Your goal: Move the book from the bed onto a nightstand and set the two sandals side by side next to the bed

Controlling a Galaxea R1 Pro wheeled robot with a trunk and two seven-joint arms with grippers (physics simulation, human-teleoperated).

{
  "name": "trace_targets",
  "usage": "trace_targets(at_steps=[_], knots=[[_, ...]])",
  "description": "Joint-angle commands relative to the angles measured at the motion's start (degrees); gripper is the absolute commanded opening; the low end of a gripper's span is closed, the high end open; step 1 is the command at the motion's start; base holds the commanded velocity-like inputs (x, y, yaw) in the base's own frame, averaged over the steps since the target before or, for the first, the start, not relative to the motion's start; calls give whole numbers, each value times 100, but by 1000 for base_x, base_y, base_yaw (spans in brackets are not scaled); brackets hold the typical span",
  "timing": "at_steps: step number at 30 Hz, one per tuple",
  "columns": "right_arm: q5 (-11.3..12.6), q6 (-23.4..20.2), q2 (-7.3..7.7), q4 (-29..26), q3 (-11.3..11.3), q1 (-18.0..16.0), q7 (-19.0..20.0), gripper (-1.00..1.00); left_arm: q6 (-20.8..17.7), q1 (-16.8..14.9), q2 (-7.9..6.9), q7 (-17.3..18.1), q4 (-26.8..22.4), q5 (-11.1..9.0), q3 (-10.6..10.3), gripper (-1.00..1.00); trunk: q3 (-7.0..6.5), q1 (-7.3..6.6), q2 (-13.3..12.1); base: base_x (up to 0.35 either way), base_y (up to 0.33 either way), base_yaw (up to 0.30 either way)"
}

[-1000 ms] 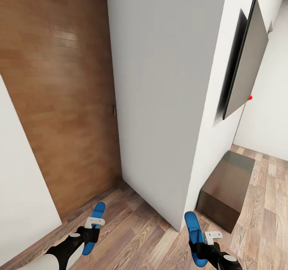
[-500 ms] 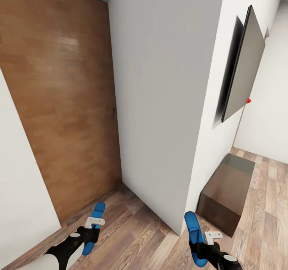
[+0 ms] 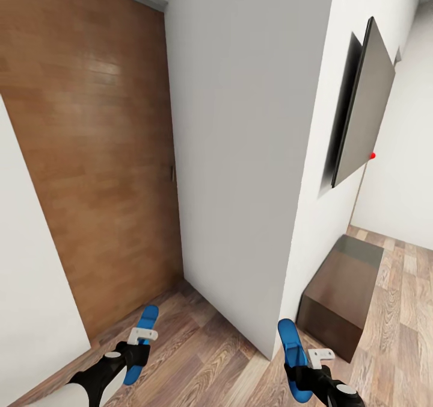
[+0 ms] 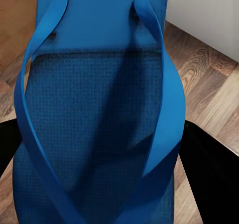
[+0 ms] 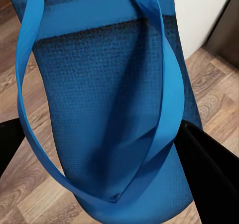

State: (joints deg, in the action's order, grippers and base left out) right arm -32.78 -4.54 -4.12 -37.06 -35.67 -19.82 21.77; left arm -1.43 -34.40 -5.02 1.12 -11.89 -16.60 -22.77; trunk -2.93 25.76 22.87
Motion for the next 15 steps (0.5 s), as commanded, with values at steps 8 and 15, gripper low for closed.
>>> trace_targets(at_steps=[8, 15], knots=[[-48, -23, -6, -13, -35, -4, 63, -100, 30, 44, -7, 11, -6, -60, -35, -100, -3, 2, 5, 0, 0, 0], [-60, -21, -8, -13, -29, -4, 64, -100, 120, 55, -5, 11, -6, -54, -35, -100, -9, 2, 5, 0, 0, -130]])
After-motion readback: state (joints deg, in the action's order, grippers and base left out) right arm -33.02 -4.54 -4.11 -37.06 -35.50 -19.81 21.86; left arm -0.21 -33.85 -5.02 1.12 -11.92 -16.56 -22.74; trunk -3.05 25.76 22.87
